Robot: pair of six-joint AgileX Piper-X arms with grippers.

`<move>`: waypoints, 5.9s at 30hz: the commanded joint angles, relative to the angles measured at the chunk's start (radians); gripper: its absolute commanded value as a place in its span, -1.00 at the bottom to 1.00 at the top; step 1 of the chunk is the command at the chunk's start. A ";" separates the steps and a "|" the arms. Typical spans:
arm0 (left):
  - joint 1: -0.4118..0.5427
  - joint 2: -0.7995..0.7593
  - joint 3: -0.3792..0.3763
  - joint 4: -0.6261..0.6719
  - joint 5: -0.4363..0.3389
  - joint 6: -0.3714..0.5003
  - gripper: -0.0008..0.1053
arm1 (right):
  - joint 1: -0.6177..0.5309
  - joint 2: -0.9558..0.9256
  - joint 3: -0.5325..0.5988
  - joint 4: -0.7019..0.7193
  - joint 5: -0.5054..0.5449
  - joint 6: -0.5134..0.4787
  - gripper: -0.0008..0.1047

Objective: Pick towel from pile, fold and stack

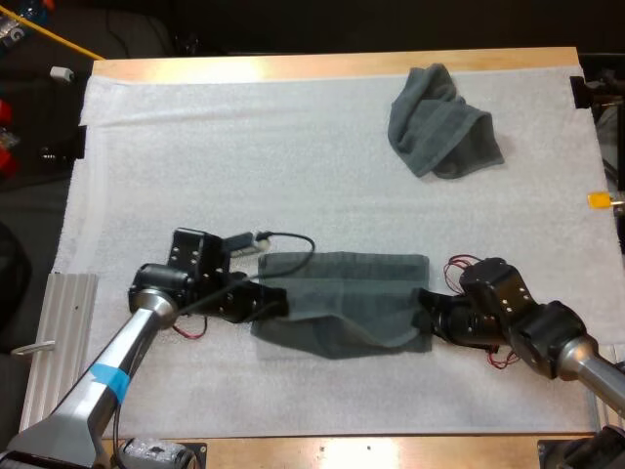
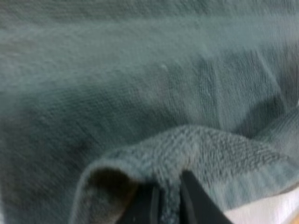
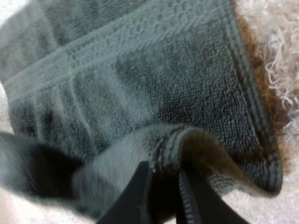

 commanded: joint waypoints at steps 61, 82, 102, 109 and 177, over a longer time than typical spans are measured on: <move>0.078 -0.168 -0.156 0.037 0.042 0.097 0.17 | -0.005 -0.158 -0.072 -0.142 0.232 -0.267 0.18; 0.078 -0.722 -0.156 0.435 -0.071 0.114 0.17 | -0.005 -0.436 -0.171 0.432 0.247 -0.421 0.18; 0.078 -0.947 -0.156 0.673 -0.135 0.141 0.17 | -0.005 -0.525 -0.171 0.592 0.267 -0.448 0.18; 0.078 -0.947 -0.156 0.673 -0.135 0.141 0.18 | -0.005 -0.417 -0.171 0.529 0.312 -0.475 0.18; 0.078 -0.947 -0.156 0.705 -0.060 0.137 0.31 | -0.105 0.380 -0.032 -0.203 -0.166 -0.278 -0.48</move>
